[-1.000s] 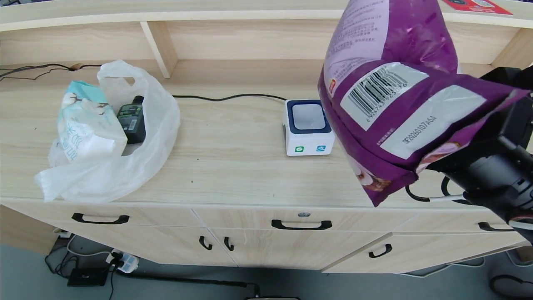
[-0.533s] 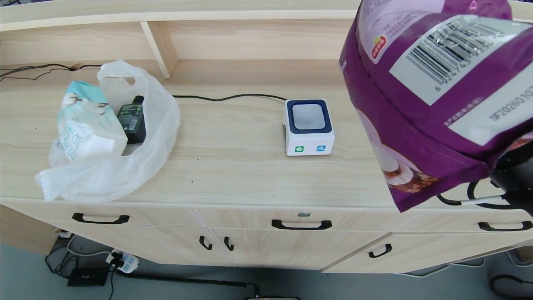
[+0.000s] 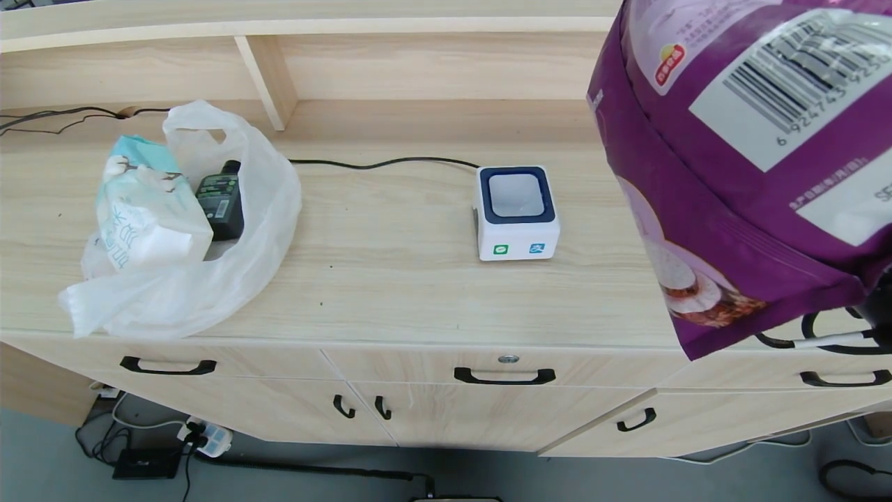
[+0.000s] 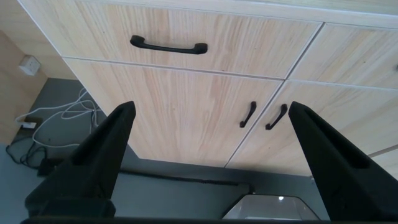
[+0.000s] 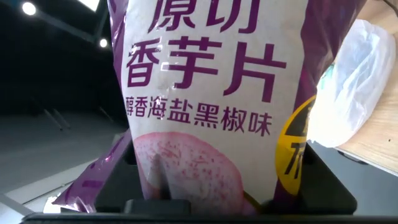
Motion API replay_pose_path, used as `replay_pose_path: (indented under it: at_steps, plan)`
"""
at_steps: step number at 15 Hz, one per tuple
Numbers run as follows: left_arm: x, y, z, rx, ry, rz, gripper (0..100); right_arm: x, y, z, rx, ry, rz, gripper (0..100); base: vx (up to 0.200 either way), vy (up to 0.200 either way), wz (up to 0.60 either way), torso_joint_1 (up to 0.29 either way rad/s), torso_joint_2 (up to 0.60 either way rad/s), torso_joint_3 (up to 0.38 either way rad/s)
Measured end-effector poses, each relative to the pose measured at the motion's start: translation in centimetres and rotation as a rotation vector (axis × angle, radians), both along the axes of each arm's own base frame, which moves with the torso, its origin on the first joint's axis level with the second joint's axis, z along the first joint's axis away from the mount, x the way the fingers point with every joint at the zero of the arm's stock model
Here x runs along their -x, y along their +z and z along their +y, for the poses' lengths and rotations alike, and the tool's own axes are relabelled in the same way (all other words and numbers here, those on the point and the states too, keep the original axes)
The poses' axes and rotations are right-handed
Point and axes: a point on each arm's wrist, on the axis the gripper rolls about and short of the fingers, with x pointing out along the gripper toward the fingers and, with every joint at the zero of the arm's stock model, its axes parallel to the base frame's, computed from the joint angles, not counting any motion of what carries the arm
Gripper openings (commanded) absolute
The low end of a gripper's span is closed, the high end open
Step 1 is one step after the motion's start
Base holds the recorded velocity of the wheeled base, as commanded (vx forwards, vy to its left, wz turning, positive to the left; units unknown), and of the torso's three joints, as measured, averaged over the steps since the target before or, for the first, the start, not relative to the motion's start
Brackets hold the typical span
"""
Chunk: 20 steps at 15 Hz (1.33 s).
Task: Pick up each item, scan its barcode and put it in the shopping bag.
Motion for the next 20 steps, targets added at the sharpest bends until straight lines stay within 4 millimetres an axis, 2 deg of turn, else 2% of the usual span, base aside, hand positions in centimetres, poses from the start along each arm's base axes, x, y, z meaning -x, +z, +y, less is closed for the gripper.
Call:
replay_pose_path:
  at_steps: [5, 8, 10, 12, 14, 17, 20]
  plan:
    - [0.0, 0.0, 0.0, 0.0, 0.0, 0.0, 100, 0.2, 0.1, 0.2, 0.011, -0.008, -0.033, 0, 0.0, 0.0, 0.0, 0.0, 0.0, 0.0]
    - [0.0, 0.0, 0.0, 0.0, 0.0, 0.0, 100, -0.6, -0.5, 0.7, 0.1, -0.126, -0.168, 0, 0.0, 0.0, 0.0, 0.0, 0.0, 0.0]
    - [0.0, 0.0, 0.0, 0.0, 0.0, 0.0, 100, -1.5, -1.6, 1.1, 0.241, -0.251, -0.285, 0, 0.0, 0.0, 0.0, 0.0, 0.0, 0.0]
    - [0.0, 0.0, 0.0, 0.0, 0.0, 0.0, 100, -3.0, -3.1, 1.4, 0.487, -0.385, -0.393, 0, 0.0, 0.0, 0.0, 0.0, 0.0, 0.0]
    - [0.0, 0.0, 0.0, 0.0, 0.0, 0.0, 100, -4.7, -2.1, 1.0, 0.599, -0.498, -0.452, 0, 0.0, 0.0, 0.0, 0.0, 0.0, 0.0]
    - [0.0, 0.0, 0.0, 0.0, 0.0, 0.0, 100, -7.0, 1.3, 0.9, 0.783, -0.712, -0.548, 0, 0.0, 0.0, 0.0, 0.0, 0.0, 0.0]
    - [0.0, 0.0, 0.0, 0.0, 0.0, 0.0, 100, -8.7, 2.7, 1.2, 0.973, -0.89, -0.666, 0, 0.0, 0.0, 0.0, 0.0, 0.0, 0.0]
